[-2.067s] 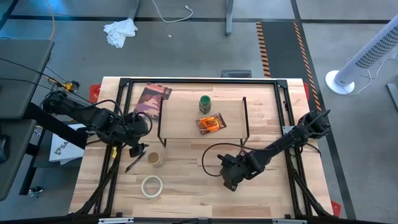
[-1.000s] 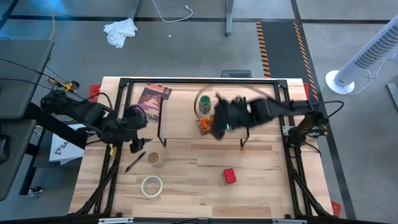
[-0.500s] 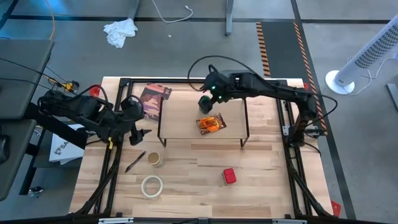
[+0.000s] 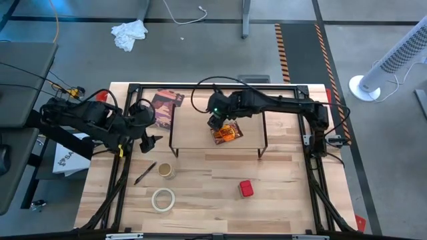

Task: Shelf spices
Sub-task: Remove the green seasoning bottle from the shelf

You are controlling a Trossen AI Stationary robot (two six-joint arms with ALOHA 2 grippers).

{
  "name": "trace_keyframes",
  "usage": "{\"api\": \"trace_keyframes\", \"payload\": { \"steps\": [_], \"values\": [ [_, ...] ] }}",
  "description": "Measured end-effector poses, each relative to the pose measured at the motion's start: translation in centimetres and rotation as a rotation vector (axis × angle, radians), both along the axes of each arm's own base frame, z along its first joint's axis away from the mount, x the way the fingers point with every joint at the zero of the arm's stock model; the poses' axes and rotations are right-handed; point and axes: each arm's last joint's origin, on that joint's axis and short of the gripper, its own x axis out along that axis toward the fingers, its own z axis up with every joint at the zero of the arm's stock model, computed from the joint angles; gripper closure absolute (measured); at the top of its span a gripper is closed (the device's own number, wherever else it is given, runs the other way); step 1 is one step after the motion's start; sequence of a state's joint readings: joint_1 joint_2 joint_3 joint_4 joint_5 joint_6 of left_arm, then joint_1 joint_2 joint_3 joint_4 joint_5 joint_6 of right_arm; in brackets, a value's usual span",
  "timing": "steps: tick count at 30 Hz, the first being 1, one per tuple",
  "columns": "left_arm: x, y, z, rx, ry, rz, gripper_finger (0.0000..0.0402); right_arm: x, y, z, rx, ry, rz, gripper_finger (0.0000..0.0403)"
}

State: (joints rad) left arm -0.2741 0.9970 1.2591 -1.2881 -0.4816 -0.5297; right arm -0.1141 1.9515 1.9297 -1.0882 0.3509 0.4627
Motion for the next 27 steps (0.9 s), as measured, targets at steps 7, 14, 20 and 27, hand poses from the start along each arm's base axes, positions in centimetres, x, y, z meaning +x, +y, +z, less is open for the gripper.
{"api": "trace_keyframes", "payload": {
  "steps": [7,14,20,27],
  "values": [
    [0.0,0.0,0.0,-0.004,-0.005,0.014,0.0021,-0.4,0.1,0.2,-0.024,0.007,-0.035,0.0228],
    [0.0,0.1,0.1,0.036,-0.018,0.04,0.0021,-3.4,0.6,2.8,0.016,0.055,0.016,0.0222],
    [0.0,0.2,0.1,0.054,-0.024,0.052,0.0021,-9.2,3.5,8.8,0.054,-0.078,0.052,0.0222],
    [0.0,0.4,0.2,0.109,-0.052,0.103,0.0021,-15.0,10.7,12.7,0.215,-0.251,0.121,0.0222]
  ]
}}
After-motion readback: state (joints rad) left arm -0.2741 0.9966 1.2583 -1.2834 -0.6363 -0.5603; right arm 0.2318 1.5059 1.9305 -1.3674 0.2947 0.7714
